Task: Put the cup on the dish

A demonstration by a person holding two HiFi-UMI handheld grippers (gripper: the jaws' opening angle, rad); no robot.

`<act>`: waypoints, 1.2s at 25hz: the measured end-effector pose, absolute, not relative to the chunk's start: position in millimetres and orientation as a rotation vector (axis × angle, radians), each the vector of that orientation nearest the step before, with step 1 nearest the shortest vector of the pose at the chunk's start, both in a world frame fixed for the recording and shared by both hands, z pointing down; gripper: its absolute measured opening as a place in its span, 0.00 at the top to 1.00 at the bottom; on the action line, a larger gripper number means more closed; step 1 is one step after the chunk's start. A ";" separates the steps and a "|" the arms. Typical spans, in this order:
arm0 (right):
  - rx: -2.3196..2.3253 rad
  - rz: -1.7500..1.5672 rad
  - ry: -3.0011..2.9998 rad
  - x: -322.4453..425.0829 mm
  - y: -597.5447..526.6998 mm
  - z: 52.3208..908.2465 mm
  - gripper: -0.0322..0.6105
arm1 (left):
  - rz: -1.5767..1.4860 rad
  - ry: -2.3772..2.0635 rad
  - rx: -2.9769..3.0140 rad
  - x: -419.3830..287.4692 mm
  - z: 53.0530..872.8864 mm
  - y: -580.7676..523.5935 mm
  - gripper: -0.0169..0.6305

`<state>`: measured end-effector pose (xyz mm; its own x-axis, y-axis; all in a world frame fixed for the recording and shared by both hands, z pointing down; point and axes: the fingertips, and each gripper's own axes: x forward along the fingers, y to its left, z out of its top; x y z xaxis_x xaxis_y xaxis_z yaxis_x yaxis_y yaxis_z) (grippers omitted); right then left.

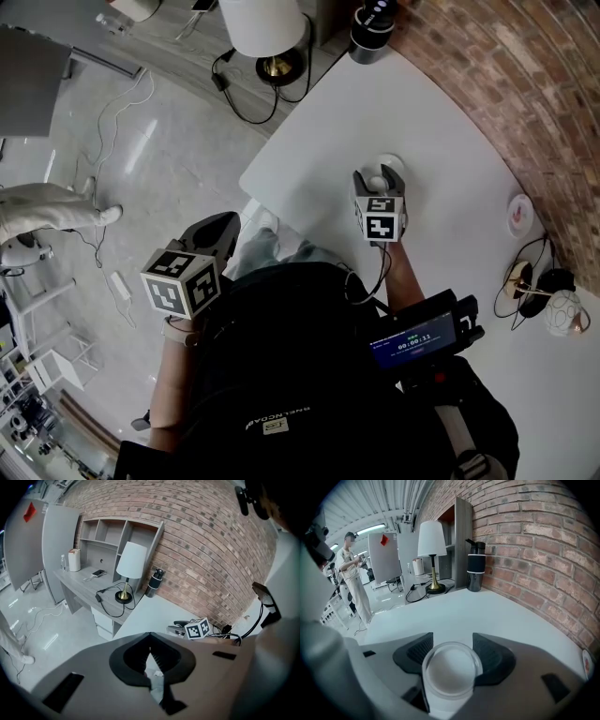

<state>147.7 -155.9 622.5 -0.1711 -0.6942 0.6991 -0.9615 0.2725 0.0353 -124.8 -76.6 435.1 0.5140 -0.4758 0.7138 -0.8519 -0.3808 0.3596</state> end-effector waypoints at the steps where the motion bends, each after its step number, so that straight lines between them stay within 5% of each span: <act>1: 1.494 0.568 -1.943 147.4 -156.1 620.0 0.55 | 0.665 -1.076 2.034 -124.6 435.2 -77.5 0.96; 30: 1.864 0.468 -2.006 167.8 -152.1 459.7 0.55 | 0.686 -0.753 2.228 -76.8 432.8 -112.3 0.96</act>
